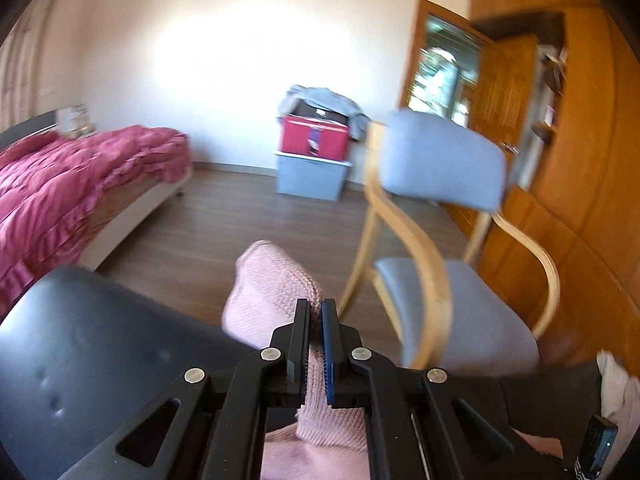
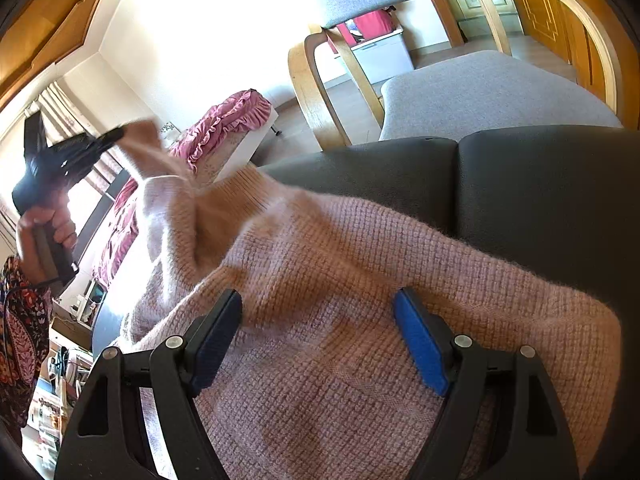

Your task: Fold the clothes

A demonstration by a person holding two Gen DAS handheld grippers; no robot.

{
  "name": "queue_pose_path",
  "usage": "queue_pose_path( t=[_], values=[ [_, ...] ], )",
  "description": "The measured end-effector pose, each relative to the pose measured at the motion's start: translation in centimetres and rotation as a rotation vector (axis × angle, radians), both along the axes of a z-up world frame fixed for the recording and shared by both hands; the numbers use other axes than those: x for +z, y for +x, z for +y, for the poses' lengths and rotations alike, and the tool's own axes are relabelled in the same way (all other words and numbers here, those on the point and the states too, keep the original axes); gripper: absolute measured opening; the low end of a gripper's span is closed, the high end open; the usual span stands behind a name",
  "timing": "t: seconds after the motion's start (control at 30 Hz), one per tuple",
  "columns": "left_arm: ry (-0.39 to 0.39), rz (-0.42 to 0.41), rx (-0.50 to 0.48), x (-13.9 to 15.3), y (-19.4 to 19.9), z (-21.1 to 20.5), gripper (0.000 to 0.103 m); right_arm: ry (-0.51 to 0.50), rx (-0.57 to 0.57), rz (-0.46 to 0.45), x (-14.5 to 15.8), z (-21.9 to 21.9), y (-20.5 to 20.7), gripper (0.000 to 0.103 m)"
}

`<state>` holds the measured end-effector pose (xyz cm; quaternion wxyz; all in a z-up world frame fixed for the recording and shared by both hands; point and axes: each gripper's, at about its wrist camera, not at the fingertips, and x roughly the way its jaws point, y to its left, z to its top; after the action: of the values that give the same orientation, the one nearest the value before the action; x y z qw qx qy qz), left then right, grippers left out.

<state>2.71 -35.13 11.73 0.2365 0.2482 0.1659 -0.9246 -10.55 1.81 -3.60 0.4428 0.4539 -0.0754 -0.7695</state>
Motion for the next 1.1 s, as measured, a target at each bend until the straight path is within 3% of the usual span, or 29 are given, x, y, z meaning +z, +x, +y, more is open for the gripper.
queue_pose_path(
  t=[0.3, 0.57, 0.8, 1.1],
  values=[
    [0.008, 0.026, 0.255, -1.0, 8.6, -6.7, 0.004, 0.000, -0.001, 0.001, 0.0, -0.2, 0.1, 0.081],
    [-0.012, 0.028, 0.475, 0.1, 16.2, -12.8, 0.004, 0.001, -0.002, 0.001, -0.1, -0.3, 0.0, 0.081],
    [-0.069, -0.018, 0.589, 1.3, 19.7, -16.0, 0.004, 0.001, -0.002, 0.001, -0.1, -0.4, 0.0, 0.081],
    [-0.064, -0.090, 0.728, 0.5, 23.6, -19.7, 0.005, 0.001, -0.001, 0.000, 0.0, -0.2, 0.0, 0.081]
  ],
)
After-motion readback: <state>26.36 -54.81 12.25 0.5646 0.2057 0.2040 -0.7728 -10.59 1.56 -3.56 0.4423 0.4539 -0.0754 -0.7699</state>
